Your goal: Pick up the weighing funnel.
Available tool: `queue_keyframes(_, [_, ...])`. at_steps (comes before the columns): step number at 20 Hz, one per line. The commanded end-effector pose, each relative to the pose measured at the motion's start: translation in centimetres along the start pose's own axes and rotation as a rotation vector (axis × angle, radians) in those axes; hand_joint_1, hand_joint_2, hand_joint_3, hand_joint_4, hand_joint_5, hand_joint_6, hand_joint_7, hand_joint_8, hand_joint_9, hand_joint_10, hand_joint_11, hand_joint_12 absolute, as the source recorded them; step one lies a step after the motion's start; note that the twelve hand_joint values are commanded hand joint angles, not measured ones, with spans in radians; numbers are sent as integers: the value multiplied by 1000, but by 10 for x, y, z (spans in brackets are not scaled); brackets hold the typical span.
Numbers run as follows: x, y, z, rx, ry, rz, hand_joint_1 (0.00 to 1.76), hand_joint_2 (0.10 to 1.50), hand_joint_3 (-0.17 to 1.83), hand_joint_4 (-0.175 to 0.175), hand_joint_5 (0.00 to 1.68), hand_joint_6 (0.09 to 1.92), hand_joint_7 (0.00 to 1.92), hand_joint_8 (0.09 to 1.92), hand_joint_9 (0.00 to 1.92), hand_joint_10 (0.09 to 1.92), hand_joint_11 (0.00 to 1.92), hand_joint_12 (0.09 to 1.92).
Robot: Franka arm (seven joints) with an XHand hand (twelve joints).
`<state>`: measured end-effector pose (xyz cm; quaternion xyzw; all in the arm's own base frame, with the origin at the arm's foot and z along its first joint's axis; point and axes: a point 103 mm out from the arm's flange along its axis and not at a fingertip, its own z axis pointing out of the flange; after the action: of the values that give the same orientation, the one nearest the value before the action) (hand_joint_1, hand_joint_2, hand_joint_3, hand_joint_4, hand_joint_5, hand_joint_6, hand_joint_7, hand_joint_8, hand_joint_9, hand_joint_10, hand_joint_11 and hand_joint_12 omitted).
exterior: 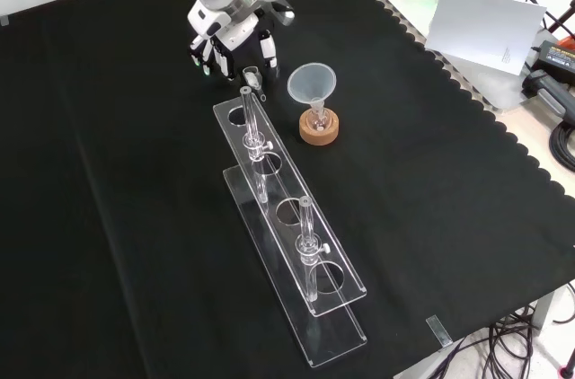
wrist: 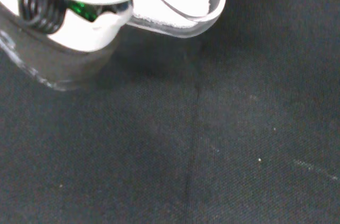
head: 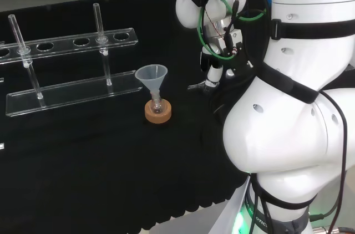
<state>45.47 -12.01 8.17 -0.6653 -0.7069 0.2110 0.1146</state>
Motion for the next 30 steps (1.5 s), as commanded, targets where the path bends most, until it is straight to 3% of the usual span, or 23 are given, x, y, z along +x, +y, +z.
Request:
queue_keyframes(1, [-1,7,2,-9,-4,-6,984,463,651,175,1043,446,1135,306,579,383,0,1129])
queue_keyframes(14, [-4,4,6,-54,6,31,1031,471,680,175,1147,442,1291,296,673,381,0,1258])
queue_keyframes(17, [-2,3,7,-69,40,59,1104,738,393,175,1310,414,1397,234,735,371,0,1343])
queue_keyframes(19, [1,3,8,-73,48,68,1119,814,270,175,1365,336,1443,181,764,352,0,1368])
queue_keyframes(30, [9,0,16,-104,121,138,1128,830,232,175,1419,241,1498,127,803,328,0,1374])
